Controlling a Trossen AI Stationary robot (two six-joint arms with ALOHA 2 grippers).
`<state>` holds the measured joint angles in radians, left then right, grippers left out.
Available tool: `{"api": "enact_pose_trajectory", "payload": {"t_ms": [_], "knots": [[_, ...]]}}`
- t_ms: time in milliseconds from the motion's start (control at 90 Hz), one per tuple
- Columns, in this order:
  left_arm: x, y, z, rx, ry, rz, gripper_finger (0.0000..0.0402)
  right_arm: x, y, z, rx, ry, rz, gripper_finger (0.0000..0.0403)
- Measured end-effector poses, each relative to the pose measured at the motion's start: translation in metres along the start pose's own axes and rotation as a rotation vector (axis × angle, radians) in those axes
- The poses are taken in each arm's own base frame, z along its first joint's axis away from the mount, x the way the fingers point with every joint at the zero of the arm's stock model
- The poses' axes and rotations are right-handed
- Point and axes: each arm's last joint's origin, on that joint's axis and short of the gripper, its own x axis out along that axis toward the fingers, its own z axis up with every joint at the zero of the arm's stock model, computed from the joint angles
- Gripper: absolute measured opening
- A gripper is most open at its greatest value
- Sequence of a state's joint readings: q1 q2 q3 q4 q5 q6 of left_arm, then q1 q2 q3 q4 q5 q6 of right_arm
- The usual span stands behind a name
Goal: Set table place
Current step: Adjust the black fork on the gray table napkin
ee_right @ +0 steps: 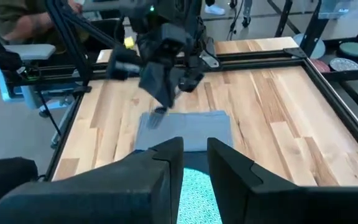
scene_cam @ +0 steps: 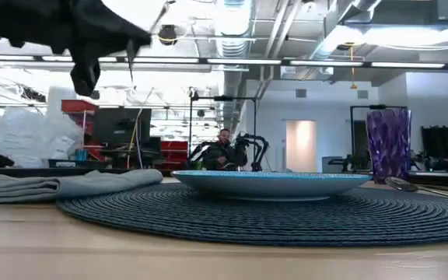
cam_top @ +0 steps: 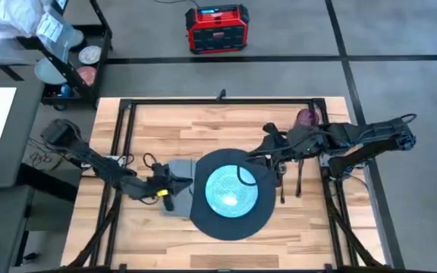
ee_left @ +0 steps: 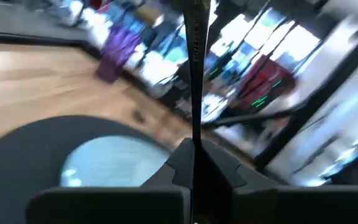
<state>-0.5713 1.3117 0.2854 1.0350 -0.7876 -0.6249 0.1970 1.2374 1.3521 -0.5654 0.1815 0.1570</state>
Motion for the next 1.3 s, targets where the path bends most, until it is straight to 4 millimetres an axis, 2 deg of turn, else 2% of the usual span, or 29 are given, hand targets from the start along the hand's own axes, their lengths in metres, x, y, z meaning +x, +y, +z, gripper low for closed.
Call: {"api": "enact_pose_trajectory", "payload": {"t_ms": [233, 389, 633, 811, 989, 1100, 1300], "knots": [[-0.01, 0.032, -0.028, -0.283, 0.085, 0.097, 0.0, 0.0, 0.0, 0.0, 0.001, -0.003, 0.001, 0.0062], [-0.01, 0.035, -0.036, -0.373, 0.089, 0.124, 0.0, 0.0, 0.0, 0.0, 0.004, 0.001, 0.0, 0.0062], [-0.021, 0.043, -0.059, -0.469, 0.204, 0.217, 0.0, 0.001, -0.001, -0.004, 0.019, 0.044, -0.008, 0.0062], [-0.025, 0.043, -0.061, -0.491, 0.198, 0.223, 0.0, 0.007, 0.003, -0.007, 0.019, 0.071, -0.003, 0.0062], [-0.032, 0.05, -0.063, -0.578, 0.183, 0.25, 0.0, 0.012, 0.006, -0.01, 0.016, 0.096, 0.0, 0.0062], [-0.032, 0.045, -0.061, -0.591, 0.175, 0.217, 0.0, 0.014, 0.006, -0.012, 0.015, 0.112, -0.002, 0.0062], [-0.035, 0.044, -0.064, -0.6, 0.235, 0.193, 0.0, 0.019, 0.007, -0.014, 0.013, 0.127, -0.005, 0.0062]]}}
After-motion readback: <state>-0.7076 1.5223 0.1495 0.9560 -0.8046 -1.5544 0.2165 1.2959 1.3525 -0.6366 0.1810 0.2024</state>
